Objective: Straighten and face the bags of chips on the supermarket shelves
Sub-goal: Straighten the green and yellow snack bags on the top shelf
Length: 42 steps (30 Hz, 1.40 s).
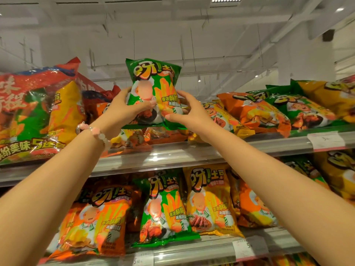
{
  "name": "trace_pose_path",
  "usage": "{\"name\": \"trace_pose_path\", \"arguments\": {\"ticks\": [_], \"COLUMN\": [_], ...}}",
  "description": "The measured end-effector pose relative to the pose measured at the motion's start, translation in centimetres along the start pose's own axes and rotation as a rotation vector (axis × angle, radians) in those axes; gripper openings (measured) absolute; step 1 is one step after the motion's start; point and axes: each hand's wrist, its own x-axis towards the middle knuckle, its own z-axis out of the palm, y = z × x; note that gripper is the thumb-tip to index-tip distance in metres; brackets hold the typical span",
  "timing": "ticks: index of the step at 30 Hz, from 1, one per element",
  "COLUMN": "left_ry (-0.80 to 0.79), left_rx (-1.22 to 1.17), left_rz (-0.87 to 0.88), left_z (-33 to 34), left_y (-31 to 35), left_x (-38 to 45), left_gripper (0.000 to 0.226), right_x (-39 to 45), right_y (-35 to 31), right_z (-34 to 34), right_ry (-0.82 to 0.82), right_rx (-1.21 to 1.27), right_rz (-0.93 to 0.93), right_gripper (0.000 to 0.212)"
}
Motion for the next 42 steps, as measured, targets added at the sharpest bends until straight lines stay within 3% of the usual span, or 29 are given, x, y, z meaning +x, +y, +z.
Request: {"name": "trace_pose_path", "arguments": {"ticks": [4,14,22,30,35,37,40,42], "left_ry": [-0.006,-0.079,-0.139,-0.178,-0.259,-0.305,-0.287,-0.185], "left_rx": [-0.06,-0.211,-0.284,-0.295,-0.232,-0.105,0.148,0.376], "left_rz": [0.0,0.064,0.082,0.082,0.052,0.031,0.068,0.166], "left_z": [0.4,7.0,13.8,20.8,24.3,25.2,26.8,28.1], "left_y": [1.0,4.0,6.8,10.0,10.6,10.4,9.5,8.7], "left_x": [-1.0,-2.7,-2.8,-2.4,-1.8,-1.6,-1.1,-0.6], "left_gripper": [0.086,0.081,0.076,0.086,0.117,0.131,0.122,0.108], "right_x": [0.1,-1.2,-2.9,-3.8,-4.6,-4.9,-4.9,-4.9], "right_y": [-2.3,-4.0,-2.8,-1.2,0.6,1.4,2.5,3.2], "right_z": [-1.2,-6.9,-13.4,-21.1,-25.7,-27.6,-30.5,-32.0], "right_ry": [0.019,0.057,0.173,0.184,0.216,0.245,0.293,0.303], "right_rx": [0.02,-0.072,-0.046,-0.029,-0.014,-0.017,-0.016,-0.024], "right_rz": [0.067,0.215,0.16,0.14,0.12,0.115,0.107,0.107], "right_gripper": [0.072,0.082,0.08,0.076,0.065,0.065,0.071,0.078]}}
